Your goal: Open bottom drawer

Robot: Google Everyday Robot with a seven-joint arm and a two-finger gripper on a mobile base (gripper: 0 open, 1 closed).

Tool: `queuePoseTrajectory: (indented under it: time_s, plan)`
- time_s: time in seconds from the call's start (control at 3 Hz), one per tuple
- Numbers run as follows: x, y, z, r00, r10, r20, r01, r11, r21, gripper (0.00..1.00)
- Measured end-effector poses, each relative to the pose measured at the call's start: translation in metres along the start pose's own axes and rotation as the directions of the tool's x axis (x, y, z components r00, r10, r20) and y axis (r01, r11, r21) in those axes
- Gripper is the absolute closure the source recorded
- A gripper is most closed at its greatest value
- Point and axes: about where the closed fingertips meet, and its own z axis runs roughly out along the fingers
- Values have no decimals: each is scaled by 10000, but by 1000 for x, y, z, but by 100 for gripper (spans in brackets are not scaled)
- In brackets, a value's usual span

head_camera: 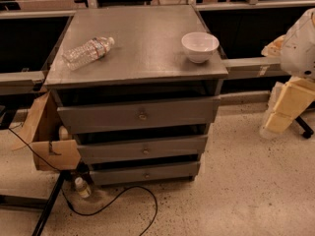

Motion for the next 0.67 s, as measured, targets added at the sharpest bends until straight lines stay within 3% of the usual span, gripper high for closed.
queuePoseTrajectory:
  time_s: [0.33, 0.67]
  plan:
    - [-18, 12, 39, 9990, 236, 373, -238, 9997, 51, 0]
    - [-46, 31, 120, 9968, 650, 462, -638, 9976, -285, 0]
